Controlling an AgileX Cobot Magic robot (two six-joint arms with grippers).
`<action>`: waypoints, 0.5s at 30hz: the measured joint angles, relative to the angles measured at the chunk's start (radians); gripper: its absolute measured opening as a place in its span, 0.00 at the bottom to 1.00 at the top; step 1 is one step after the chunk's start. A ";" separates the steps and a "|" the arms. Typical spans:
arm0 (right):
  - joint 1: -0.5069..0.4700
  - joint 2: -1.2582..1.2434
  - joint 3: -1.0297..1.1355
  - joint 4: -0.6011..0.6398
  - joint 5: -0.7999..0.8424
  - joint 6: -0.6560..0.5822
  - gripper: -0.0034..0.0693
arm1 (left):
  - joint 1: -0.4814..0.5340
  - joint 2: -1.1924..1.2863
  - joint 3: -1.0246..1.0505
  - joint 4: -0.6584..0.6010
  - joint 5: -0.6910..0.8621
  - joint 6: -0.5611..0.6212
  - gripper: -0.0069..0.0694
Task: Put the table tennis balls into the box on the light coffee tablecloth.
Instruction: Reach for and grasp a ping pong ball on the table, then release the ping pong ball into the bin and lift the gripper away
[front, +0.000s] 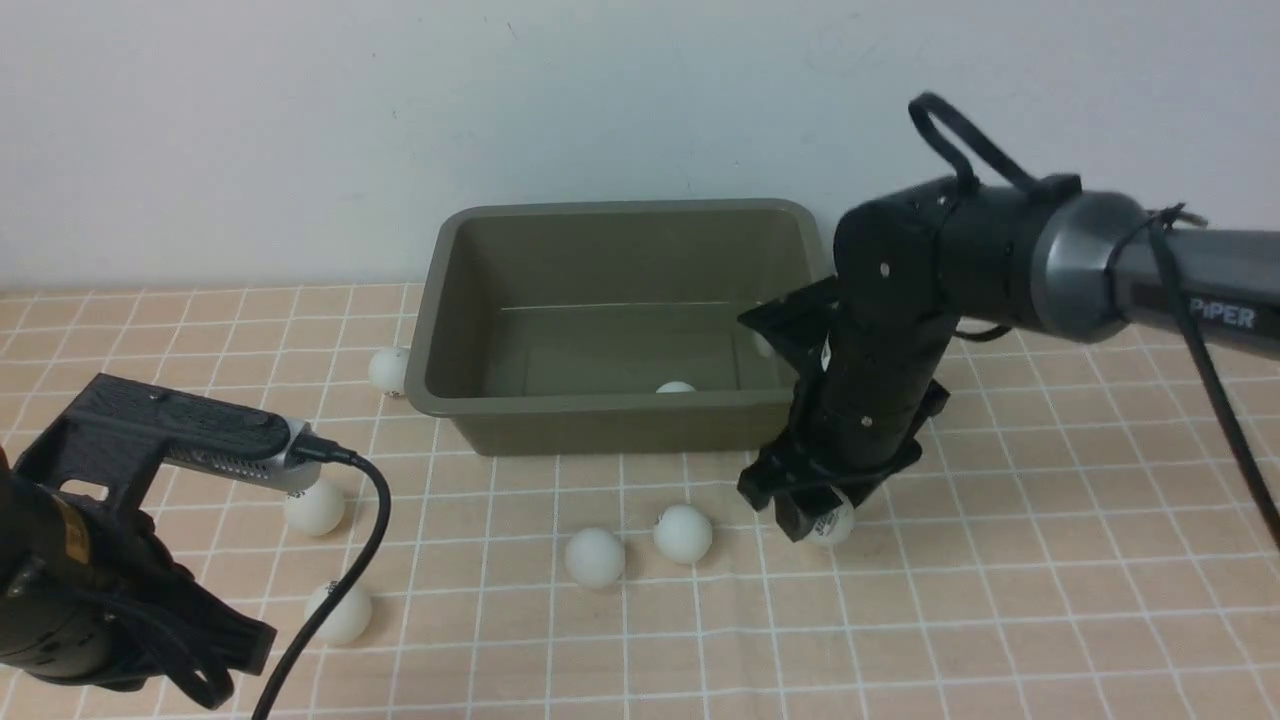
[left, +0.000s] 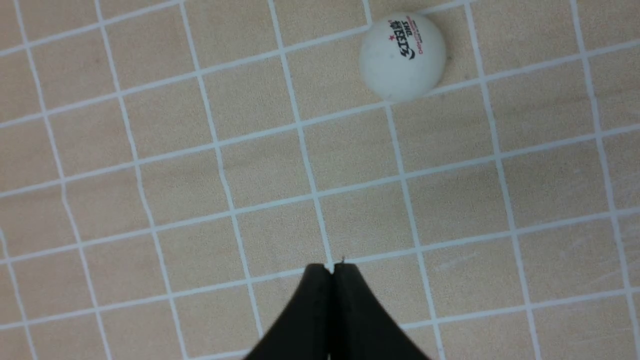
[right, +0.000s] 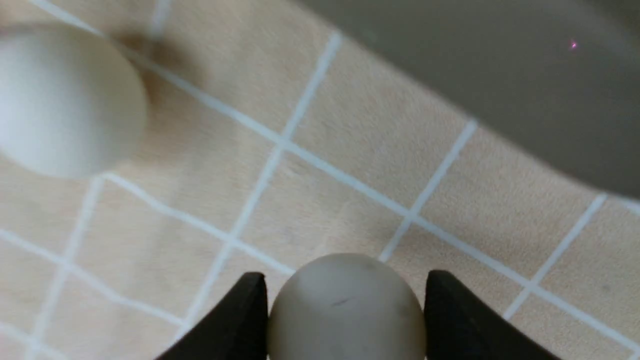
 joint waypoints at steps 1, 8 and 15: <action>0.000 -0.010 -0.034 0.018 0.021 -0.010 0.55 | 0.000 0.000 0.000 0.000 0.000 0.000 0.00; 0.000 -0.039 -0.256 0.029 0.019 -0.050 0.55 | 0.000 0.000 0.000 0.000 0.000 0.000 0.00; 0.000 0.047 -0.291 -0.077 -0.175 -0.050 0.55 | 0.000 0.000 0.000 0.000 0.000 0.000 0.00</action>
